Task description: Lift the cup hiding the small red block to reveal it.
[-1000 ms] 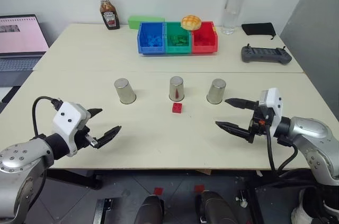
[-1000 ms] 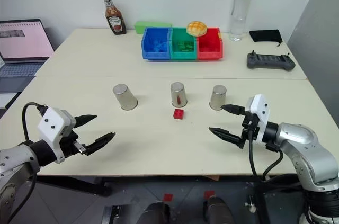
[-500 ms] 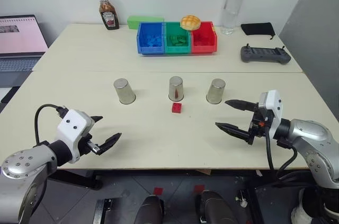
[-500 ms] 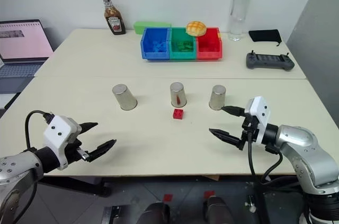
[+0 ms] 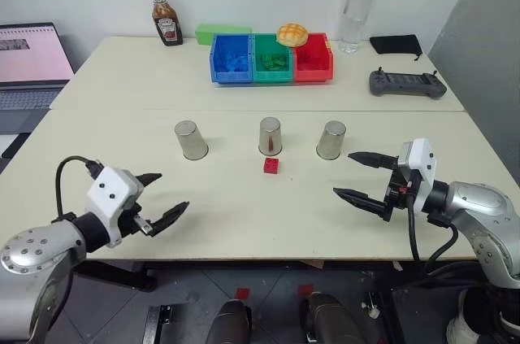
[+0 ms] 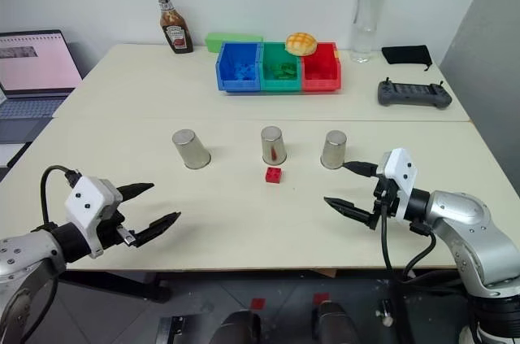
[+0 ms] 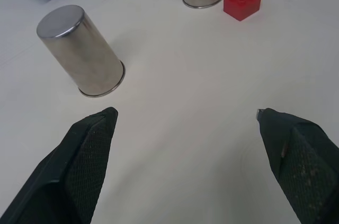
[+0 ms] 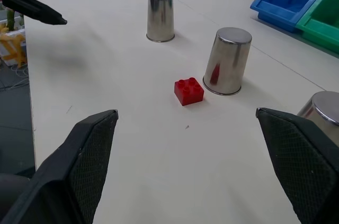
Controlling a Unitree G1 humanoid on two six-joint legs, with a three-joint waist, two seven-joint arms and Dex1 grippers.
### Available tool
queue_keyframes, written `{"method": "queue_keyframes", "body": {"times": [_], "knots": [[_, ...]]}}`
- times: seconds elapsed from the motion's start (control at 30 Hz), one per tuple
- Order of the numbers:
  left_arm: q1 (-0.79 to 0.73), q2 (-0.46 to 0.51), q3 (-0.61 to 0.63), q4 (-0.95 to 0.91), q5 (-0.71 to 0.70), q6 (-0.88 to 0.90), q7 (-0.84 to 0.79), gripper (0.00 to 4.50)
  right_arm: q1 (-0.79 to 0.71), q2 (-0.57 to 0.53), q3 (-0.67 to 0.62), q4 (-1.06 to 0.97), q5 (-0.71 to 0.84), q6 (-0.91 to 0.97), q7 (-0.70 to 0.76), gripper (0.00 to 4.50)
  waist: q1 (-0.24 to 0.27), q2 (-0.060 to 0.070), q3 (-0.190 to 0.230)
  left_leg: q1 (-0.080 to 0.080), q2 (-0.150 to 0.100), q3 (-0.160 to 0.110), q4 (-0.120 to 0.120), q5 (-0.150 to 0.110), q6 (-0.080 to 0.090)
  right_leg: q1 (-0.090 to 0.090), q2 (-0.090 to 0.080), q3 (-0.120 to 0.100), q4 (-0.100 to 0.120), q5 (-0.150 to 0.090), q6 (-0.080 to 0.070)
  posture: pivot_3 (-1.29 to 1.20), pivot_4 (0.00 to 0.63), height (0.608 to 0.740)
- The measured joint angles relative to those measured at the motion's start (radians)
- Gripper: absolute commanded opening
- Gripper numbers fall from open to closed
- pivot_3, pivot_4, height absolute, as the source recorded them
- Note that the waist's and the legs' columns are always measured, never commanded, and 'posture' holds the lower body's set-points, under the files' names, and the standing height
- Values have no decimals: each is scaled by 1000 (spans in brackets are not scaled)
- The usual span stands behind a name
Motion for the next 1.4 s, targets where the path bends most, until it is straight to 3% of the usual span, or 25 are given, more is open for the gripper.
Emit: {"method": "queue_keyframes", "body": {"times": [1.4], "knots": [[-29, 5, -4, 20, -17, 1, -14, 4500, 38, -3, 19, -1, -17, -40, 22, 4450, 0, 0, 0, 0, 0, 0, 0, 0, 0, 0, 0, 0, 0, 0, 0, 0, 150, 740]]}}
